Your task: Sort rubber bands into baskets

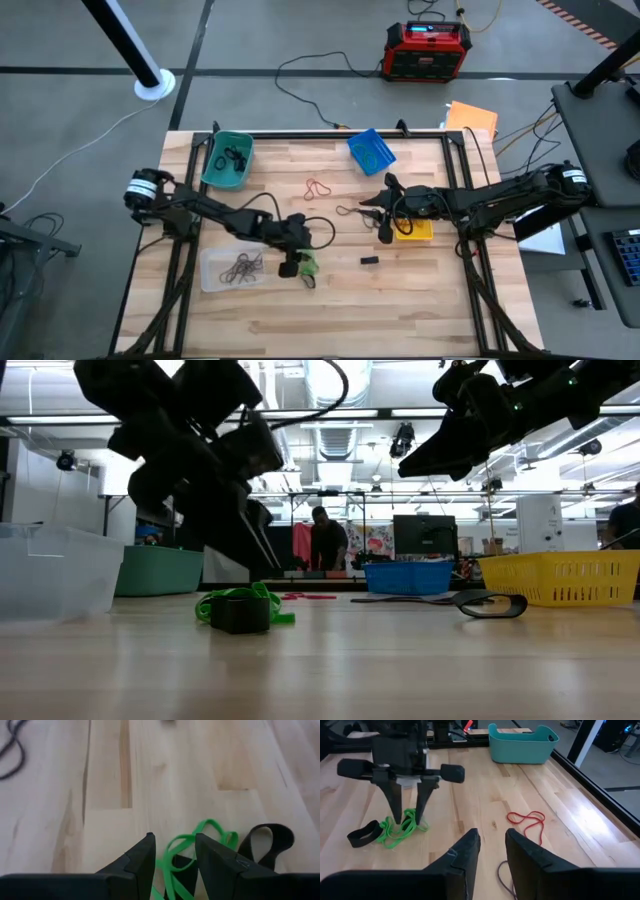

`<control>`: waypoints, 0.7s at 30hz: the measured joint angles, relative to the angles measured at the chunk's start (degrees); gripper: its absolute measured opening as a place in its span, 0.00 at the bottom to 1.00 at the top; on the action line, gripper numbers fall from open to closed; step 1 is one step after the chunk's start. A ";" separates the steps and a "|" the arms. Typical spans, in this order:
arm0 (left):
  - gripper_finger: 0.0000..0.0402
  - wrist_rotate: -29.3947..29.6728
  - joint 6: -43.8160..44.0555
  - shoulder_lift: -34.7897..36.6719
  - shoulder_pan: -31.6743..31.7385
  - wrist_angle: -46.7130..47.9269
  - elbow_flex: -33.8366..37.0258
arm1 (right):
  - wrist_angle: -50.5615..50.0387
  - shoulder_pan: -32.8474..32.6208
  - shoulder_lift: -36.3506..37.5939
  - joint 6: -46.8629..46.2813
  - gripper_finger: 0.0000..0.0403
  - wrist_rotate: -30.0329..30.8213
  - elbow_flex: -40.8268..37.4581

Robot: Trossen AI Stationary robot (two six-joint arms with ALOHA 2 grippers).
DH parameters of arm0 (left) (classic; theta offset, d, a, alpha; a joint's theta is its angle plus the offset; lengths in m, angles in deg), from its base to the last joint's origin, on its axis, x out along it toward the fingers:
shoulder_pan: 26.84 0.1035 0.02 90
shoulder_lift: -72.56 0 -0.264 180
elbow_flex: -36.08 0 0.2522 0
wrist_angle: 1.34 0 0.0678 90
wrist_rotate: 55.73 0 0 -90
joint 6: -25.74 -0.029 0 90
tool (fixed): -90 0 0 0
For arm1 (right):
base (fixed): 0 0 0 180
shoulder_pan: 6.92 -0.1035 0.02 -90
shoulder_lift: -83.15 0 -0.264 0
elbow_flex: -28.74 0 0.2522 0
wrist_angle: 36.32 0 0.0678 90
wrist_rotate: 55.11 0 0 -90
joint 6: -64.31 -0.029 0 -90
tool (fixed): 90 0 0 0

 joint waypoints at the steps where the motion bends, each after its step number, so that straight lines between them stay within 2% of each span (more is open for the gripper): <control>1: 0.31 -0.54 0.00 -0.38 0.11 -0.12 0.00 | 0.00 0.00 0.00 0.00 0.22 0.00 0.00; 9: 0.26 -2.58 0.02 -1.81 0.41 -1.80 -0.04 | -0.05 0.00 0.00 0.02 0.20 0.00 0.00; 21: 0.04 -2.67 0.20 -1.75 0.43 -1.73 -0.04 | -0.04 0.00 0.00 0.00 0.20 0.00 0.00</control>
